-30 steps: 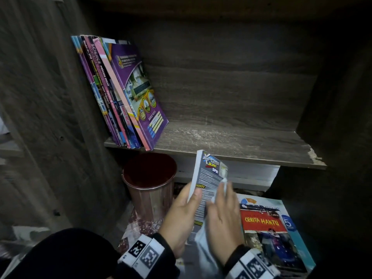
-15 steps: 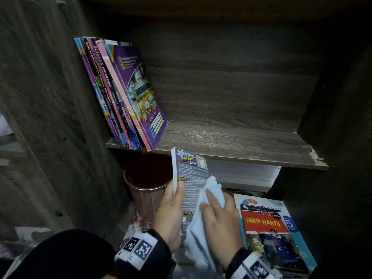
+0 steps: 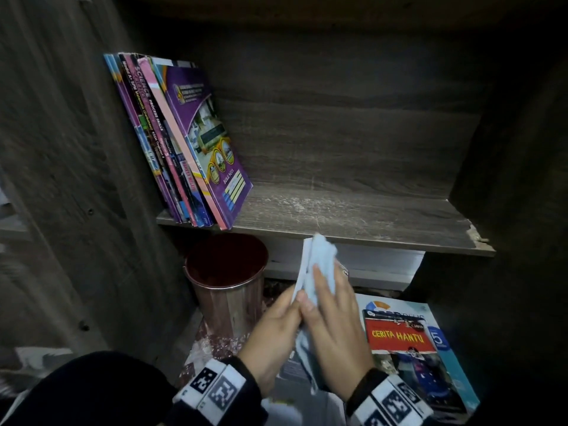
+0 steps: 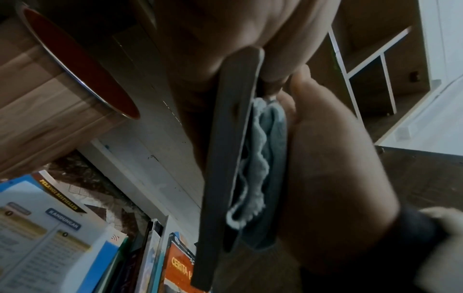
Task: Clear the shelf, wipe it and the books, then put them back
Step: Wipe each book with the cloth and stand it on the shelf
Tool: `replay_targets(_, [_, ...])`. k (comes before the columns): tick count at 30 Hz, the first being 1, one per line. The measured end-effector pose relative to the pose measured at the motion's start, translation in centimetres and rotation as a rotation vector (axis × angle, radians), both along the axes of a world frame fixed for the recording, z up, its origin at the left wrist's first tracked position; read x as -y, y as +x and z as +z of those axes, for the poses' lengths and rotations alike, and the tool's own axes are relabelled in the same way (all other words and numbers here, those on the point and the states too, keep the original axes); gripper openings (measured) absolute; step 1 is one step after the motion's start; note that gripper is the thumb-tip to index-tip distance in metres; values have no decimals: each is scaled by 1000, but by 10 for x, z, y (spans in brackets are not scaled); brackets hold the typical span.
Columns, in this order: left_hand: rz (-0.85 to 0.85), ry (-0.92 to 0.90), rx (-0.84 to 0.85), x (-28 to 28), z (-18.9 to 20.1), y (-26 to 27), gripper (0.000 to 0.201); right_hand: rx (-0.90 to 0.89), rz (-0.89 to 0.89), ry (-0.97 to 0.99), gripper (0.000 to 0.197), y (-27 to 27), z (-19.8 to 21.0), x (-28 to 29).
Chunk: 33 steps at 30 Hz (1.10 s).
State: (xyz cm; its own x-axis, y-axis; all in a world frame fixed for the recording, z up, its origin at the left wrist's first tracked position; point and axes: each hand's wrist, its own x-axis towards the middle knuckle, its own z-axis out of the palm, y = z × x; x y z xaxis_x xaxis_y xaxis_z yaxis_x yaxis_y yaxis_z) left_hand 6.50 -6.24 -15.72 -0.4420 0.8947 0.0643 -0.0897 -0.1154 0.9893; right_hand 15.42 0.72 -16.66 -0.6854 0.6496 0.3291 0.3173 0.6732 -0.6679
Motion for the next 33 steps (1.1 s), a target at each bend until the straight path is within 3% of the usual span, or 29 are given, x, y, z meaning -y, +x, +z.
replay_targets(2, [-31, -23, 13, 1, 4, -2, 27, 3, 58, 74, 51, 0, 1, 0])
replay_targets(4, [-12, -27, -14, 1, 3, -3, 28, -40, -7, 30, 57, 1, 3, -12])
replay_targets(8, [16, 32, -4, 1, 11, -3, 37, -263, -183, -435, 71, -1, 9, -30])
replay_targets(12, [74, 143, 96, 6, 34, -21, 37, -525, 19, -952, 66, 0, 18, -33])
replay_targets(14, [62, 195, 125, 10, 47, -38, 37, -483, 162, -1166, 68, 4, 27, -33])
replay_targets(16, [30, 203, 44, 14, 60, -54, 35, -420, 300, -1256, 80, 8, 34, -30])
replay_targets(19, [-21, 92, -180, 13, 72, -82, 35, -410, 317, -1150, 68, 6, 44, -19])
replay_targets(21, [-19, -34, -349, 9, 72, -107, 32, -420, 245, -976, 39, 2, 51, -14])
replay_targets(23, [92, -153, -434, 4, 65, -136, 18, -436, 148, -803, 20, -7, 59, -13])
replay_targets(26, [390, -274, -447, -3, 53, -179, 19, -422, 1, -558, 14, -33, 62, -22])
replay_targets(28, [529, -325, -572, -7, 46, -200, 28, -386, -108, -374, 4, -62, 63, -33])
replay_targets(30, [576, -408, -789, -11, 42, -210, 39, -340, -210, -242, 20, -97, 66, -44])
replay_targets(33, [551, -473, -923, -20, 36, -212, 41, -250, -265, -128, 19, -150, 77, -53])
